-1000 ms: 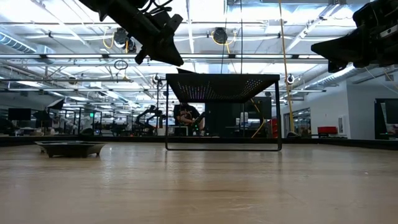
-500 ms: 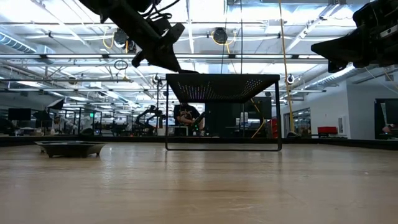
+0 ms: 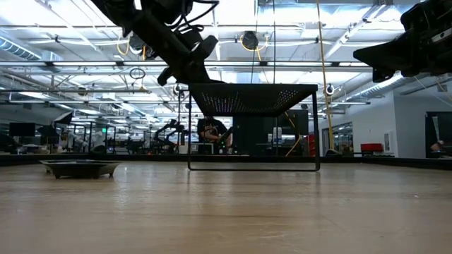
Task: Pick & Place Mini shaped plates
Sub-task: Stack the square plate on top of the square plate on the shelf
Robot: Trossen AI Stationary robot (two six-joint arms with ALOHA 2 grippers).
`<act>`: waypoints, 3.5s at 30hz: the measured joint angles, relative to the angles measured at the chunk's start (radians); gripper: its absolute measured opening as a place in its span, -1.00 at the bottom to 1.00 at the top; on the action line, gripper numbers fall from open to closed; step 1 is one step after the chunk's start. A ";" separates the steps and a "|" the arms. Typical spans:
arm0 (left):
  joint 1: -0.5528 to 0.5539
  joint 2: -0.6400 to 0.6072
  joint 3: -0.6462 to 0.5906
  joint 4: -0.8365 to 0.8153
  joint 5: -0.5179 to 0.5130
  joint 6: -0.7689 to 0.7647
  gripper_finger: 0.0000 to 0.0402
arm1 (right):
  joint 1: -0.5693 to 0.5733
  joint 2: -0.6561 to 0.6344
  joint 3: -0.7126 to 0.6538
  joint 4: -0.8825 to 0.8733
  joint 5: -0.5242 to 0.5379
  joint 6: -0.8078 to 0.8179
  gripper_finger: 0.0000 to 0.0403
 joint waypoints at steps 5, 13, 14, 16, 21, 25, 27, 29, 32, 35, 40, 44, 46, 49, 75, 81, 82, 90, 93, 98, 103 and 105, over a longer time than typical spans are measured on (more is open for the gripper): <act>0.000 0.000 0.000 0.032 0.000 0.001 -0.78 | 0.000 0.000 0.000 0.000 0.000 0.000 -1.00; 0.000 0.000 0.000 0.054 0.002 0.009 -0.78 | 0.000 0.000 0.000 0.000 0.000 0.000 -1.00; 0.001 0.000 0.000 0.054 0.002 0.012 -0.78 | 0.000 0.000 0.000 0.000 0.000 0.000 -1.00; 0.001 0.000 0.000 0.054 0.002 0.023 -0.78 | 0.000 0.000 0.000 0.000 0.000 0.000 -1.00; -0.002 -0.008 0.000 0.048 0.027 0.037 -0.78 | 0.000 0.000 0.000 0.000 0.000 0.000 -1.00; -0.003 -0.060 0.001 0.031 0.165 0.037 -0.78 | 0.000 0.000 0.000 0.000 0.000 0.000 -1.00; -0.004 -0.098 0.001 -0.016 0.241 0.036 -0.78 | 0.000 0.000 0.000 0.000 0.000 0.000 -1.00; -0.011 -0.141 0.002 -0.092 0.294 0.029 -0.78 | 0.000 0.000 0.000 0.000 0.000 0.000 -1.00; -0.025 -0.211 0.002 -0.301 0.316 -0.013 -0.78 | 0.000 0.000 0.000 0.000 0.000 0.000 -1.00; -0.036 -0.256 0.001 -0.601 0.313 -0.097 -0.74 | 0.000 0.000 0.000 0.000 0.000 0.000 -1.00; -0.126 -0.262 -0.029 -0.927 0.231 -0.284 -0.51 | 0.000 0.000 0.000 0.000 0.000 0.000 -1.00; -0.205 -0.261 -0.102 -0.926 0.181 -0.377 -0.25 | 0.000 0.000 0.000 0.000 0.000 0.000 -1.00; -0.233 -0.261 -0.138 -0.916 0.177 -0.418 -0.13 | 0.000 0.000 0.000 0.000 0.000 0.000 -1.00; -0.266 -0.261 -0.195 -0.885 0.189 -0.467 0.01 | 0.000 0.000 0.000 0.000 0.000 0.000 -1.00; -0.351 -0.262 -0.502 -0.540 0.312 -0.593 -0.04 | 0.000 0.000 0.000 0.000 0.000 0.000 -1.00; -0.351 -0.262 -0.502 -0.532 0.297 -0.585 -0.09 | 0.000 0.000 0.000 0.000 0.000 0.000 -1.00; -0.351 -0.262 -0.502 -0.532 0.296 -0.580 -0.10 | 0.000 0.000 0.000 0.000 0.000 0.000 -1.00; -0.351 -0.262 -0.502 -0.531 0.288 -0.529 -0.21 | 0.000 0.000 0.000 0.000 0.000 0.000 -1.00; -0.351 -0.262 -0.502 -0.529 0.288 -0.525 -0.26 | 0.000 0.000 0.000 0.000 0.000 0.000 -1.00; -0.351 -0.261 -0.495 -0.531 0.287 -0.521 -0.32 | 0.000 0.000 0.000 0.000 0.000 0.000 -1.00; -0.351 -0.261 -0.488 -0.533 0.287 -0.521 -0.34 | 0.000 0.000 0.000 0.000 0.000 0.000 -1.00; -0.351 -0.261 -0.488 -0.536 0.287 -0.521 -0.35 | 0.000 0.000 0.000 0.000 0.000 0.000 -1.00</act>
